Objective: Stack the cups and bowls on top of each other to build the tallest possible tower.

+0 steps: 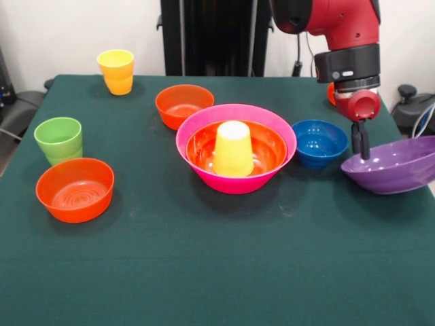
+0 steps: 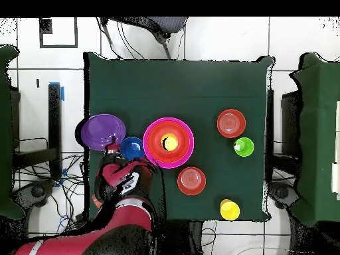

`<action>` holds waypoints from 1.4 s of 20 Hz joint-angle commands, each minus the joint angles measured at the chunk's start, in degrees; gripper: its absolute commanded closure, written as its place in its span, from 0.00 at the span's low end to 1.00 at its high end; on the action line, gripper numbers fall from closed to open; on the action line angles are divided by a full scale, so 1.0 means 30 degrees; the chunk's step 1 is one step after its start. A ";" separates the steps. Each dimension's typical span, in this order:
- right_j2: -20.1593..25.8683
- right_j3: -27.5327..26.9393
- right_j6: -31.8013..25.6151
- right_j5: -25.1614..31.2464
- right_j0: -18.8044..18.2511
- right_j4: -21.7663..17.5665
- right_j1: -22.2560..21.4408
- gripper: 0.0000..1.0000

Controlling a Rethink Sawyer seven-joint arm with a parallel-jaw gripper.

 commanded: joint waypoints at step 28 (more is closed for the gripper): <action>0.1518 -0.0614 0.3128 0.4543 -0.0135 -0.0085 -0.0513 0.00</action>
